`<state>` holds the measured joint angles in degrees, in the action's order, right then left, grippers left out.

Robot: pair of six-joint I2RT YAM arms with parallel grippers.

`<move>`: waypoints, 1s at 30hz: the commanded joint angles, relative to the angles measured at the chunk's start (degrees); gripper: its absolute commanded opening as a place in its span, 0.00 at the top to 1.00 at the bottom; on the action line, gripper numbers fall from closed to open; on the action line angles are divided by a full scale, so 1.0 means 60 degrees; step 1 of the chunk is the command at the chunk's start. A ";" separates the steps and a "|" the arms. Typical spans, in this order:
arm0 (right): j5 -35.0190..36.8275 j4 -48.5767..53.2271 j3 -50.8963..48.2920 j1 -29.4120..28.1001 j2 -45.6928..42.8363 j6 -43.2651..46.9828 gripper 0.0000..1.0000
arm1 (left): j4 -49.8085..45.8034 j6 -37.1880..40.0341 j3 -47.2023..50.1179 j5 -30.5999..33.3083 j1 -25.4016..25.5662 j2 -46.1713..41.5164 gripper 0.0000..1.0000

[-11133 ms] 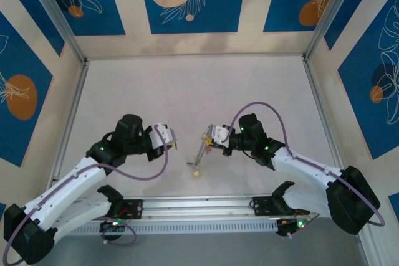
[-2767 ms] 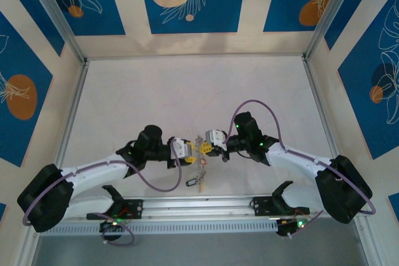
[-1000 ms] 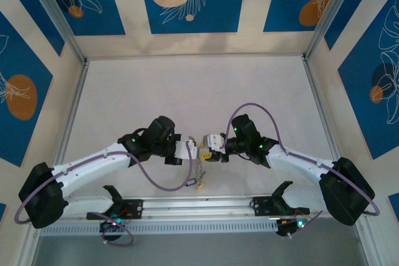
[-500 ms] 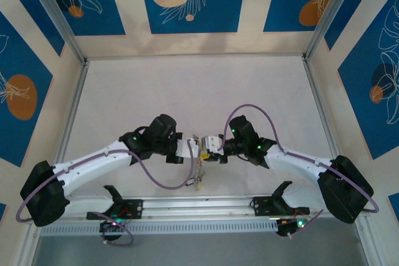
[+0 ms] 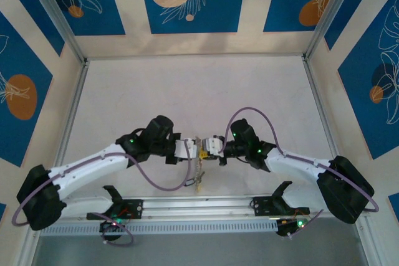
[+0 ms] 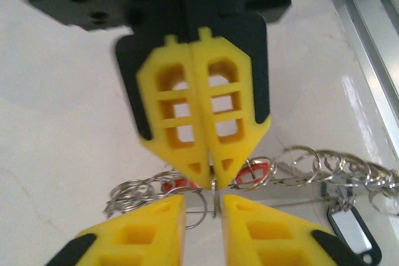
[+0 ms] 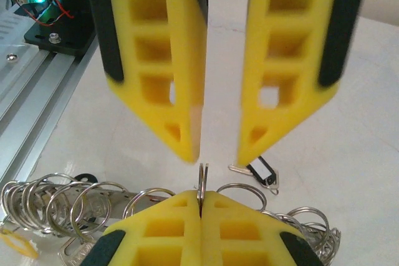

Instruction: Put the keys on the keyring

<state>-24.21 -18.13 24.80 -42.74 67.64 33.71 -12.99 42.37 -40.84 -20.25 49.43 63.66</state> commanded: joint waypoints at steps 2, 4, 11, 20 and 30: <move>-0.0413 -0.1256 -0.0624 0.0070 -0.0408 -0.0417 1.00 | 0.1228 -0.0544 0.1157 0.0309 0.0066 -0.1039 0.69; -0.0678 -0.1656 -0.0781 0.0178 -0.0458 -0.0578 1.00 | 0.1753 -0.0723 0.1508 0.0228 0.0053 -0.1226 0.68; -0.1243 -0.2583 -0.1051 0.0283 -0.0478 -0.0733 1.00 | 0.2844 -0.0951 0.1929 -0.0335 0.0056 -0.0916 0.67; -0.1270 -0.2911 -0.1101 0.0291 -0.0388 -0.0750 1.00 | 0.3735 -0.1101 0.2061 -0.1071 0.0054 -0.0585 0.70; -0.1309 -0.2919 -0.1042 0.0314 -0.0330 -0.0740 1.00 | 0.3715 -0.1071 0.2101 -0.0753 0.0064 -0.0280 0.74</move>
<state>-30.06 -32.95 18.61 -41.21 65.80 29.76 8.10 36.32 -29.10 -24.14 49.43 61.63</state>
